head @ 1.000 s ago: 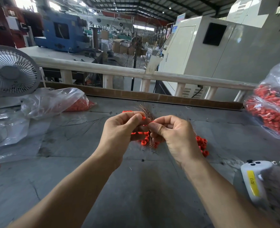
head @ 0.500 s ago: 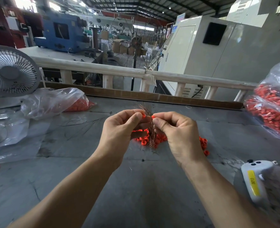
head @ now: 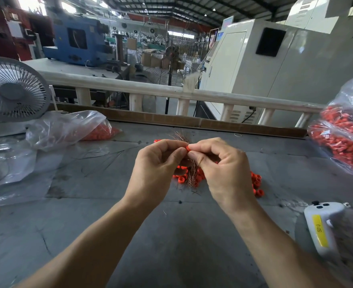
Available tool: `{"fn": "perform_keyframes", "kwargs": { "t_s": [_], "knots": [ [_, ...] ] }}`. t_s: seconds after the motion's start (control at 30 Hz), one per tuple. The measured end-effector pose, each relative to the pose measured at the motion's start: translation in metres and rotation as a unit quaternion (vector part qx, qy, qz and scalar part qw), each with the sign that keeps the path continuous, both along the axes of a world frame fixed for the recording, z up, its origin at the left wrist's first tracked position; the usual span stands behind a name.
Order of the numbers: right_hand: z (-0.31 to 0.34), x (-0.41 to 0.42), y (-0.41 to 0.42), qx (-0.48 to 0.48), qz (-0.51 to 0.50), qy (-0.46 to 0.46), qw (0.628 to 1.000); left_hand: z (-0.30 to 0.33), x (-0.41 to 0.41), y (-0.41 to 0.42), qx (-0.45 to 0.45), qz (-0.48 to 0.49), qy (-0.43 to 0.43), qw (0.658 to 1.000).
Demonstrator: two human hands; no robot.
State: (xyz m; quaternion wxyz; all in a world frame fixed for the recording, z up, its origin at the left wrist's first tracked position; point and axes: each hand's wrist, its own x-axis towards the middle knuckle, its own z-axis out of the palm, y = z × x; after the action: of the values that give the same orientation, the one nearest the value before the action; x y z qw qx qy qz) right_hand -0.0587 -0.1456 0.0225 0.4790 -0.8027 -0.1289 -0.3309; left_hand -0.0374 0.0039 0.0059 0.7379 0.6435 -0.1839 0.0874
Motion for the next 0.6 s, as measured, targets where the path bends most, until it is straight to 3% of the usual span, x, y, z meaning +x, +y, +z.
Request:
{"fn": "perform_keyframes", "kwargs": {
  "t_s": [0.3, 0.6],
  "knots": [
    [0.0006, -0.0002, -0.0001, -0.034, 0.004, -0.022, 0.999, -0.0028, 0.001, 0.0, 0.016, 0.017, -0.015, 1.0],
    [-0.0018, -0.0005, 0.0029, -0.148, -0.05, -0.041, 0.987, 0.0, -0.0017, -0.0057, -0.101, -0.031, 0.122, 0.987]
  ]
}}
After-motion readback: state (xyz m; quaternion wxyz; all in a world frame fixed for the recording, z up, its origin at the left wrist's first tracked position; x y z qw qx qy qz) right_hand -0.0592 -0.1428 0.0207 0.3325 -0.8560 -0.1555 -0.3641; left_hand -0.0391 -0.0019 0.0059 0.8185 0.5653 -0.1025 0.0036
